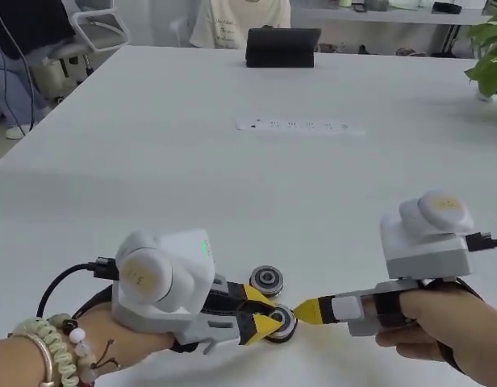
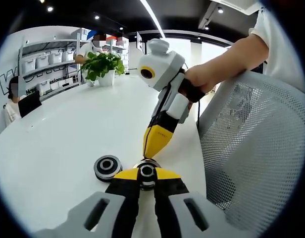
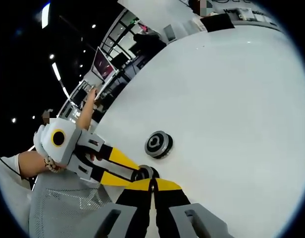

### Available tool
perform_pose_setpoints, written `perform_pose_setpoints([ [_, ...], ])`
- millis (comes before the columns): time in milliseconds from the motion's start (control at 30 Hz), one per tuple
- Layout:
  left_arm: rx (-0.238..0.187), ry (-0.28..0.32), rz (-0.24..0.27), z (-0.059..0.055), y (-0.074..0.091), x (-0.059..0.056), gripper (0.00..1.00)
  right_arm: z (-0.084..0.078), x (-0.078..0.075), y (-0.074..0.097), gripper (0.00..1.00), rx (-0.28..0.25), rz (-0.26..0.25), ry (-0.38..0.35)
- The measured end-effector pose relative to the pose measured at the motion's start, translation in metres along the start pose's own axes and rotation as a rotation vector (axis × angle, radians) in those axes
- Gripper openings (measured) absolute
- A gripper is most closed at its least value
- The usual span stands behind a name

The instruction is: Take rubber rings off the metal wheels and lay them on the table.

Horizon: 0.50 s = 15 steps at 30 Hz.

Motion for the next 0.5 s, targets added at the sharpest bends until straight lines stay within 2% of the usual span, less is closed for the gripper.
perform_pose_setpoints([
  [500,-0.004,0.017,-0.003,-0.0002,-0.0002,0.0009,0.05,0.0010,0.0013,0.0005,0.00,-0.012,0.020,-0.051],
])
Point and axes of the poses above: the centre of the closed fingertips' face, and the gripper's own axes: y roughly backward along the fingers, x roughly to its left, z roughly out of its top, the point moved 6 cm from there along y, roughly backward along the fingers, and after that the axes turned 7 degrees about -x, right-handed, at the moved point
